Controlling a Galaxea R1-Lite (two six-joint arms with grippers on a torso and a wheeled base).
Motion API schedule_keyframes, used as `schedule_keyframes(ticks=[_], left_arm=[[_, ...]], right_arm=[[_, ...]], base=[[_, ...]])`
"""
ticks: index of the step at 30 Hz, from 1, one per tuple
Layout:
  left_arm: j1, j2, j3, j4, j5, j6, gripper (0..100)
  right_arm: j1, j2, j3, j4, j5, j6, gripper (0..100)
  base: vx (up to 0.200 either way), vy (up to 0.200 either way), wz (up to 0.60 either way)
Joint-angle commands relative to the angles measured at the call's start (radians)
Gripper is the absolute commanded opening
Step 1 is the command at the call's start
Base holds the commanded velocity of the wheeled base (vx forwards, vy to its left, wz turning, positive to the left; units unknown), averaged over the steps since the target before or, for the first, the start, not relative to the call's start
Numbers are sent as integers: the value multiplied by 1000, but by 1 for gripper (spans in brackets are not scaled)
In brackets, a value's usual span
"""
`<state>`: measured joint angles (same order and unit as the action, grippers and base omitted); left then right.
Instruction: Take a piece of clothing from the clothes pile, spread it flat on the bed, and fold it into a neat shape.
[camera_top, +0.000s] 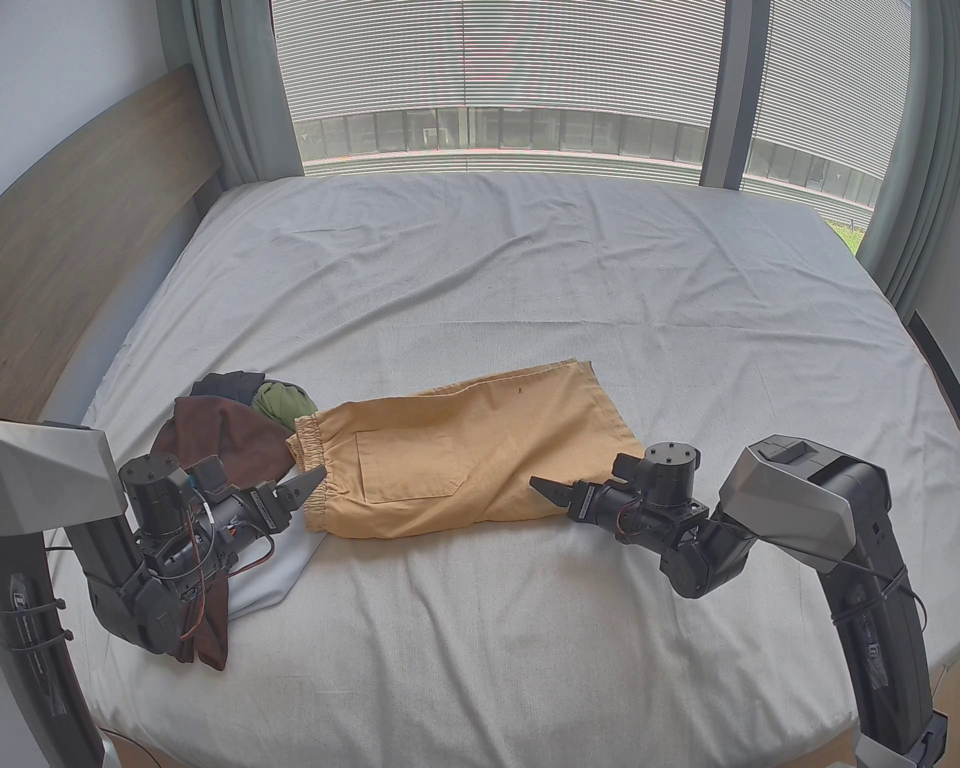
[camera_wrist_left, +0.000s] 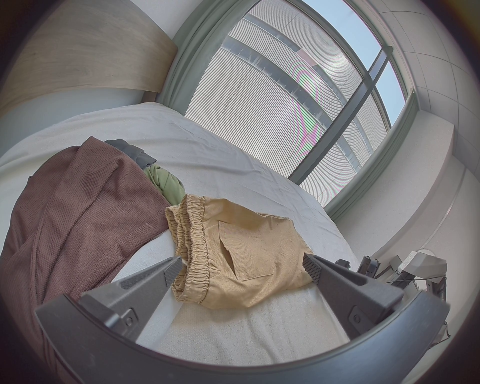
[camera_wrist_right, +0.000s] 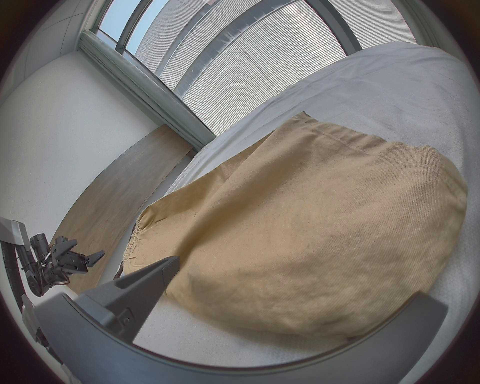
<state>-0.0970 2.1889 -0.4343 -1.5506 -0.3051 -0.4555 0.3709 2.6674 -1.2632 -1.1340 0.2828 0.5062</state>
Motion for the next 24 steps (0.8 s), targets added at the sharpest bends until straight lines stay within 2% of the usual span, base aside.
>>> schedule_keyframes(ticks=[1,5,6,13,24], left_arm=[[-1,2,0,0,0,0,100],[-1,3,0,0,0,0,100],[-1,3,0,0,0,0,100],[0,11,0,0,-3,-2,100],[3,18,0,0,-3,-2,100]], right_arm=[[2,28,-21,-1,-13,0,100],[3,28,-19,-3,-14,2,100],[3,28,-18,-3,-14,2,0],[5,8,21,-18,-16,0,0],[20,-133,143,-33,-16,-15,0]], base=[[0,0,0],[0,0,0],[0,0,0],[0,0,0],[0,0,0]])
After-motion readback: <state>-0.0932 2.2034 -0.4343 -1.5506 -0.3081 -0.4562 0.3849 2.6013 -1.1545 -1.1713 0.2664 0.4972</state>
